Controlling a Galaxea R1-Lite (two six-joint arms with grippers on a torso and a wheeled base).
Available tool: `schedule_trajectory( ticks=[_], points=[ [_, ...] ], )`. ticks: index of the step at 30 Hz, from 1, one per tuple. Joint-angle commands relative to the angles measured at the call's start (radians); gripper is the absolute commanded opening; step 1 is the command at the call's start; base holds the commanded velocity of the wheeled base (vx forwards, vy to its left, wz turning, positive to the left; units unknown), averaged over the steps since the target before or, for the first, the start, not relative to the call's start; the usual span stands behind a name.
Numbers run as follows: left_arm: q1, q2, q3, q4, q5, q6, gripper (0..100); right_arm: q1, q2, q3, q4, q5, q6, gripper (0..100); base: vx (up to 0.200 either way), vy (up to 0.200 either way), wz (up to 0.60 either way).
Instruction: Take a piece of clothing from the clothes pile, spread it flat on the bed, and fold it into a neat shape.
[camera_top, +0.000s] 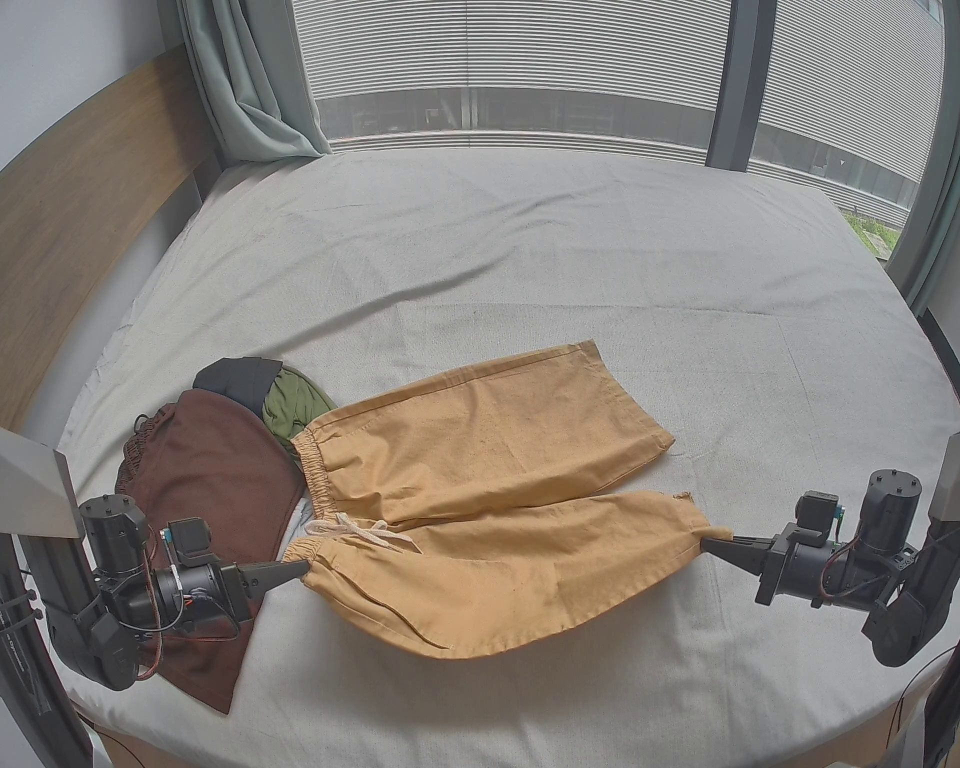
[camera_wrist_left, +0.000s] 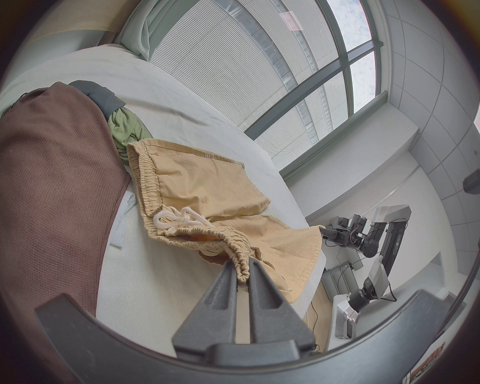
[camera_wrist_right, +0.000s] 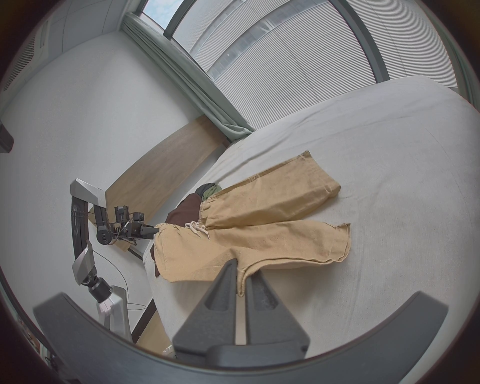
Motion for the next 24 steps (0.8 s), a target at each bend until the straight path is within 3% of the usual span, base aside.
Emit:
schedule_trajectory(
  ticks=[1,8,24],
  points=[
    [0.005,-0.005,-0.020,-0.001,0.002,-0.012,0,-0.001,-0.030,-0.016,-0.001,-0.002,0.008,0,0.000,0.000,0.00],
    [0.001,0.001,-0.040,-0.001,0.055,-0.052,0,-0.001,-0.044,-0.050,-0.001,-0.002,0.011,0,0.000,0.000,0.00],
    [0.008,-0.002,-0.078,-0.001,0.058,-0.097,0,0.006,-0.044,-0.173,-0.001,-0.008,0.080,0,0.000,0.000,0.00]
  ],
)
